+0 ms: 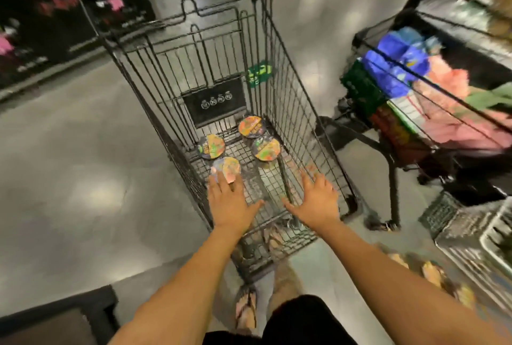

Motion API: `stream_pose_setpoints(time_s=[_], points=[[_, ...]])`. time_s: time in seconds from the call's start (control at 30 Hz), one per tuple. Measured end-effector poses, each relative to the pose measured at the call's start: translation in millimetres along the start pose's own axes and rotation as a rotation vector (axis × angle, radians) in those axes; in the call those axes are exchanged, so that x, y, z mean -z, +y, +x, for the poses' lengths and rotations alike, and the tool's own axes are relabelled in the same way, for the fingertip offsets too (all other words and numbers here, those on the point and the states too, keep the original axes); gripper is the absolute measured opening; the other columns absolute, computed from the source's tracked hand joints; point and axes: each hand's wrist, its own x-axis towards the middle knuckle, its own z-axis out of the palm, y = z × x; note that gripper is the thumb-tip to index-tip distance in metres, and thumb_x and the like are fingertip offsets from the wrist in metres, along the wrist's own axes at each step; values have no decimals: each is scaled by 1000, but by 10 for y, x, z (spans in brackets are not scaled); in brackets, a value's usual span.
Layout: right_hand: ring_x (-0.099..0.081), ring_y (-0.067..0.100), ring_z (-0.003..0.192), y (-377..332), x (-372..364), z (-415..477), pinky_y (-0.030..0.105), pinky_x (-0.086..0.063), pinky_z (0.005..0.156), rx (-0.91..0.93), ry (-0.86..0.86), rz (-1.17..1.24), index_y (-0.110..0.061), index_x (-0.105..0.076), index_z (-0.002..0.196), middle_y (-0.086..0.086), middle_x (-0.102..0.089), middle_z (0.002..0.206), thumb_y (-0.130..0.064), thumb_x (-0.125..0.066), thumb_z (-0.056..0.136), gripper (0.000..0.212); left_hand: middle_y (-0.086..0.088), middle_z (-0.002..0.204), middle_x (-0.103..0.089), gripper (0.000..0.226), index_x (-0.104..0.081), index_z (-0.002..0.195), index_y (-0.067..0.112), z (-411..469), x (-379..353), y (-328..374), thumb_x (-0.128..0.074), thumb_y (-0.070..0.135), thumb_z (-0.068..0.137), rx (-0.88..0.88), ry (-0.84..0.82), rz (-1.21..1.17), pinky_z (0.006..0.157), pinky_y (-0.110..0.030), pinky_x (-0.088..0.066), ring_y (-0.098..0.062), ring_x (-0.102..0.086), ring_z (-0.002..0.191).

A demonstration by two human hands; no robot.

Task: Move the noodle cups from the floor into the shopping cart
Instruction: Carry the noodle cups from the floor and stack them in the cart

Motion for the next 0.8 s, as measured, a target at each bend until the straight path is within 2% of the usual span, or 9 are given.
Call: stream_pose_setpoints(time_s=[0.17, 0.23, 0.4, 0.5, 0.63, 0.8], points=[[-31, 35, 134, 411, -176, -759, 47, -33, 107, -196, 37, 137, -20, -26, 149, 16, -32, 147, -78, -48, 76, 96, -21, 160, -1, 92, -15, 154, 20, -465, -61, 274, -38, 76, 85, -166, -11, 27, 118, -51, -3, -40, 6, 147], [-29, 35, 136, 674, -277, -1064, 47, -32, 107, -303, 23, 193, -21, -25, 150, 17, -28, 151, -79, -48, 76, 97, -23, 160, -3, 91, -17, 154, 19, -607, -156, 521, -38, 75, 85, -254, -25, 74, 120, -51, -5, -40, 5, 147], [-22, 35, 141, 1437, -628, -1925, 45, -24, 112, -604, -13, 343, -20, -19, 152, 17, -21, 155, -76, -51, 78, 98, -22, 160, -1, 90, -15, 154, 18, -1029, -455, 1396, -36, 74, 87, -515, -90, 195, 118, -50, -5, -40, 5, 147], [-25, 35, 139, 1855, -885, -2477, 46, -28, 110, -785, -6, 430, -21, -21, 151, 15, -24, 153, -76, -52, 76, 98, -22, 160, -3, 89, -12, 155, 19, -1336, -711, 1952, -39, 72, 88, -673, -135, 284, 118, -48, -3, -39, 5, 147], [-29, 36, 135, 2345, -1223, -3252, 47, -30, 109, -1005, -36, 513, -21, -24, 148, 15, -28, 150, -75, -51, 77, 94, -22, 159, -7, 86, -18, 153, 23, -1818, -1114, 2670, -42, 71, 87, -882, -166, 390, 118, -47, -6, -39, -2, 147], [-30, 35, 135, 2874, -1563, -4130, 45, -31, 106, -1241, -44, 620, -22, -23, 150, 15, -30, 150, -76, -51, 76, 96, -23, 159, -3, 84, -18, 153, 20, -2473, -1576, 3453, -43, 67, 88, -1095, -229, 498, 118, -46, -5, -38, 0, 147]])
